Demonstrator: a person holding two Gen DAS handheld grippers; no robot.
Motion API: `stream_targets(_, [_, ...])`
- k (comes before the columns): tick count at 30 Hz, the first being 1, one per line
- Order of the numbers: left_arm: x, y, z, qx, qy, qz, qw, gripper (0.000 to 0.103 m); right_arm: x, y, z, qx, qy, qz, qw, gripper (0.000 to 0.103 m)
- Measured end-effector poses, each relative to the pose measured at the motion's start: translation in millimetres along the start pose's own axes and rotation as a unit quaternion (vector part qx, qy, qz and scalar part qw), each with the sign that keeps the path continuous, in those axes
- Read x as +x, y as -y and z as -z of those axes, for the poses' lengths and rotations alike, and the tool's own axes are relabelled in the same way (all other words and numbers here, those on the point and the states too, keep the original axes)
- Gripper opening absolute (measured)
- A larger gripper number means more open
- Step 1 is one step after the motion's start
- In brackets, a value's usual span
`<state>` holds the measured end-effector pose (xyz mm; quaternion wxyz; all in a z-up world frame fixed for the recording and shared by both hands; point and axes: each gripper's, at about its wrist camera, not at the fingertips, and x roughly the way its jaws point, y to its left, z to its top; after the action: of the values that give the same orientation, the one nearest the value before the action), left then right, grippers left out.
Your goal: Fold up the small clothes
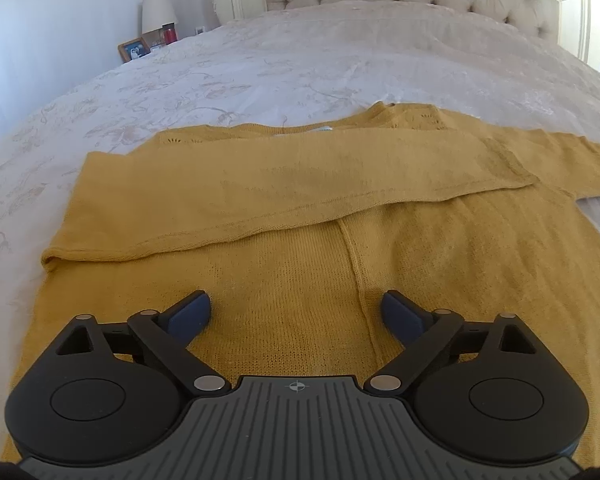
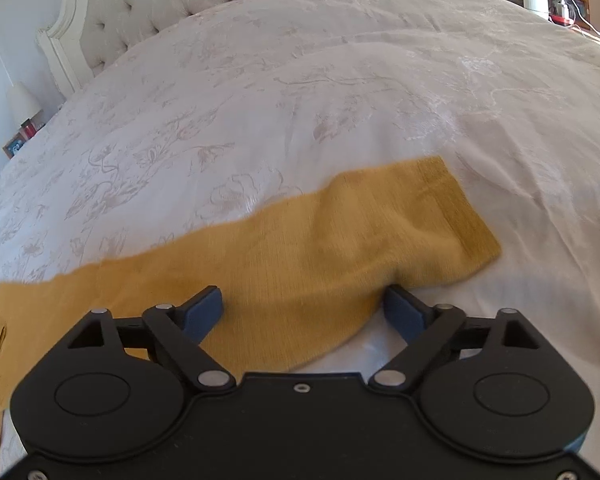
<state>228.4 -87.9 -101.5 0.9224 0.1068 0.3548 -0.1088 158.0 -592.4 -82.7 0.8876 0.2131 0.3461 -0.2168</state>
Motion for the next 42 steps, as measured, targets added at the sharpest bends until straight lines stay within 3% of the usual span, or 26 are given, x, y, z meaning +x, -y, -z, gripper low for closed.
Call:
stream_targets(5, [2.5, 0.2, 10.8, -0.008, 0.029, -0.003, 0.9995, 0.103, 5.6, 5.2, -5.1, 0.030, 0.016, -0.008, 0.999, 0.091])
stream_targets(7, [2.3, 0.1, 11.7, -0.010, 0.033, -0.002, 0.9994, 0.103, 5.5, 8.7, -6.3, 0.041, 0.023, -0.012, 0.999, 0.087])
stream_targets(9, [2.2, -0.2, 11.4, -0.012, 0.033, -0.001, 0.9994, 0.103, 3.5, 11.9, -6.8, 0.050, 0.029, -0.008, 0.998, 0.052])
stream_targets(10, [2.0, -0.2, 11.7, -0.013, 0.035, 0.000, 0.9993, 0.103, 2.3, 13.7, -7.0, 0.054, 0.030, -0.001, 0.998, 0.040])
stream_targets(11, [1.9, 0.1, 12.1, -0.013, 0.036, -0.001, 0.9993, 0.103, 0.9, 14.6, -7.8, 0.059, 0.030, 0.009, 0.998, 0.017])
stream_targets(12, [2.1, 0.3, 12.2, -0.013, 0.037, -0.001, 0.9993, 0.103, -1.4, 15.9, -8.5, 0.064, 0.033, 0.012, 0.997, 0.015])
stream_targets(15, [3.0, 0.9, 12.2, -0.011, 0.036, -0.003, 0.9993, 0.103, -12.9, 10.4, -11.1, 0.059, 0.048, 0.018, 0.997, 0.014])
stream_targets(20, [2.9, -2.6, 13.5, -0.016, 0.037, 0.002, 0.9992, 0.103, -41.9, -34.2, -23.1, -0.010, 0.076, 0.013, 0.997, 0.014])
stream_targets(24, [3.5, -3.9, 13.0, -0.018, 0.037, 0.004, 0.9991, 0.103, -70.8, -102.5, -27.8, -0.096, 0.101, -0.035, 0.990, 0.014])
stream_targets(28, [3.6, -4.8, 13.1, -0.021, 0.037, 0.006, 0.9991, 0.103, -93.2, -183.3, -17.4, -0.154, 0.110, -0.119, 0.975, 0.014])
stream_targets(32, [3.4, -5.8, 13.7, -0.024, 0.038, 0.009, 0.9989, 0.103, -93.5, -261.8, 13.0, -0.204, 0.087, -0.191, 0.956, 0.014])
stream_targets(38, [3.5, -6.5, 13.8, -0.026, 0.038, 0.012, 0.9989, 0.103, -55.7, -333.5, 83.1, -0.259, 0.018, -0.231, 0.938, 0.014])
stream_targets(41, [3.6, -7.5, 13.8, -0.029, 0.038, 0.014, 0.9988, 0.103, -40.6, -344.3, 114.8, -0.284, -0.014, -0.229, 0.931, 0.021])
stream_targets(42, [3.7, -7.8, 13.8, -0.030, 0.038, 0.015, 0.9987, 0.103, -37.0, -342.2, 121.1, -0.281, -0.023, -0.232, 0.931, 0.031])
